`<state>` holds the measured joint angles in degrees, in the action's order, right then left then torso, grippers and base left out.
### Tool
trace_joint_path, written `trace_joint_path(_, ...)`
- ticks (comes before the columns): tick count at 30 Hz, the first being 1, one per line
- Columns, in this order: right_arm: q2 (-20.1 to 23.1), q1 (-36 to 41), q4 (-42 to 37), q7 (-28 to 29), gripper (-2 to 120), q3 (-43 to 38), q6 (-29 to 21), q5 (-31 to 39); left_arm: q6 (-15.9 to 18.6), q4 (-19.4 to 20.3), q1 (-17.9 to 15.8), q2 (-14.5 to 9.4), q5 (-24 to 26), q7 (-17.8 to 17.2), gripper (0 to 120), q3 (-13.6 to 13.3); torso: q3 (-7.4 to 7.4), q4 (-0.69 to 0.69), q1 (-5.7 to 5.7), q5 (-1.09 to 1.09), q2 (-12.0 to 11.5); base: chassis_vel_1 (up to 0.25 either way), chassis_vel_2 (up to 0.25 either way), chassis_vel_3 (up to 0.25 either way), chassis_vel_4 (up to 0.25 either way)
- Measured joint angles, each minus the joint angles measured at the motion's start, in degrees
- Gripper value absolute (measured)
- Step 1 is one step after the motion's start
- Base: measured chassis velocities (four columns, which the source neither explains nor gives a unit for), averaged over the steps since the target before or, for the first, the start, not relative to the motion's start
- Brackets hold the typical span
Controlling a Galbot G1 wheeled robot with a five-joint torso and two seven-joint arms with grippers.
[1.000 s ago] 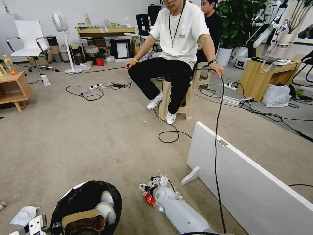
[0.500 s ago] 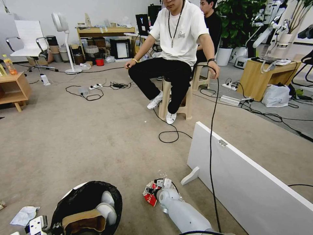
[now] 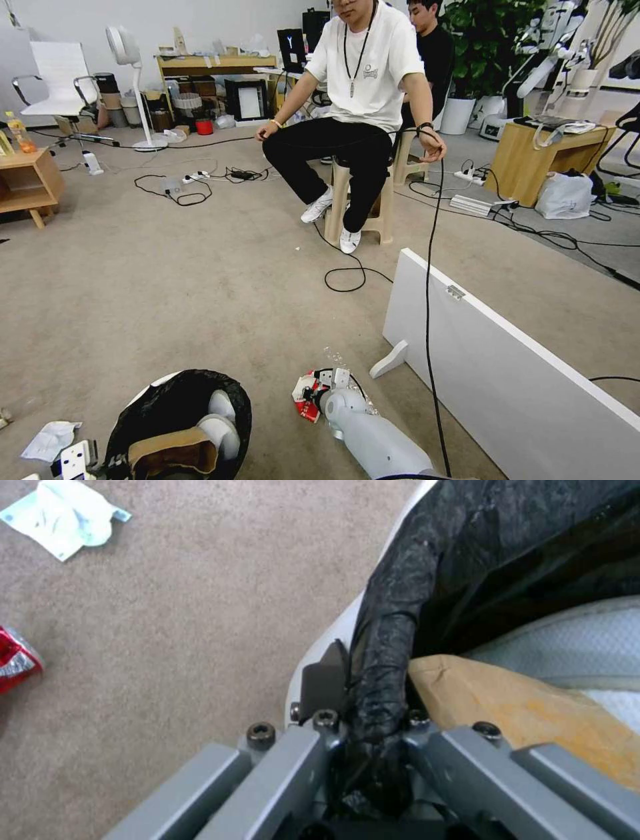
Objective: Pick up the trash bin and place the garbage on the floor into it.
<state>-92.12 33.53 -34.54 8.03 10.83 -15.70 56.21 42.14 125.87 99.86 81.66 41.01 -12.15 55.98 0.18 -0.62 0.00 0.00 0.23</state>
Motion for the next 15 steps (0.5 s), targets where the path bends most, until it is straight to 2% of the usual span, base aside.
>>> trace_joint_path(9,1.4,0.8,-1.9,-0.5,0,0.7,0.0,0.2,0.0,0.0,-0.1,0.3,-0.4,0.0,1,-0.3,0.01,0.00,0.00,0.00,0.0,0.000,0.000,0.000,0.000)
trace_joint_path(15,4.9,2.4,-6.7,0.5,0,1.9,0.0,1.2,0.0,-0.5,-0.3,0.6,-0.6,-0.3,1,-0.5,0.01,0.00,0.00,0.01,0.0,0.000,0.000,0.000,0.000)
